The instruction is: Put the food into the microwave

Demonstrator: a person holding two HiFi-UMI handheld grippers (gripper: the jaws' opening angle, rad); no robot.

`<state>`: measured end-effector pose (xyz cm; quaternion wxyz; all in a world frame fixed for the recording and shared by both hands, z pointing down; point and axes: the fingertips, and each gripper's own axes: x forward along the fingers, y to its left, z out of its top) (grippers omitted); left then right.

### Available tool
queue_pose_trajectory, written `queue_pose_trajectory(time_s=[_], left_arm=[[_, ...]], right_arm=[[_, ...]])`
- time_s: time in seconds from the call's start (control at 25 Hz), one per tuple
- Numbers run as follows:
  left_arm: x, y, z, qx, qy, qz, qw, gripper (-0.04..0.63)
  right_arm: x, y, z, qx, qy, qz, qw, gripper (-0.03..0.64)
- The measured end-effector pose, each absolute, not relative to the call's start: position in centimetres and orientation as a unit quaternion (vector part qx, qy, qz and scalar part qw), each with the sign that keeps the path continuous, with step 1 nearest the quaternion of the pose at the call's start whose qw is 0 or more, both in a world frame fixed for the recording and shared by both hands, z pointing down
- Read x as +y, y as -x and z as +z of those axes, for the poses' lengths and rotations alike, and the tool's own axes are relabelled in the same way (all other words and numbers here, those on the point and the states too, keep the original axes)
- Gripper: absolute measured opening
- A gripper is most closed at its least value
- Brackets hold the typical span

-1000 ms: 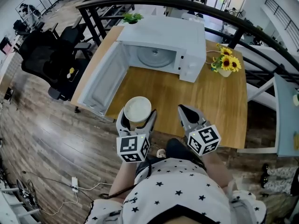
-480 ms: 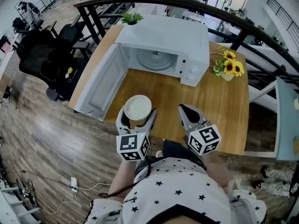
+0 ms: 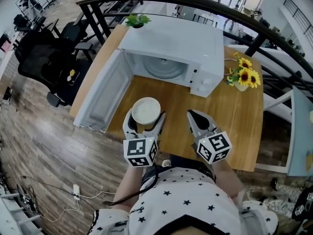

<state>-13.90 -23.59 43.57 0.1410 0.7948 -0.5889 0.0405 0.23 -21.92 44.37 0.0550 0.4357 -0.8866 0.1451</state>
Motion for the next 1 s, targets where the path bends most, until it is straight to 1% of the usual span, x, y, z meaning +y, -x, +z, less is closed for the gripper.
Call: queue_pose_trajectory(time_s=[1.0], left_arm=[[-33.7, 11.9, 47.1, -0.585, -0.796, 0.071, 0.137, 0.476]], right_arm=[[-28.0, -0.9, 47.3, -0.89, -0.417, 0.172, 0.074, 0.006]])
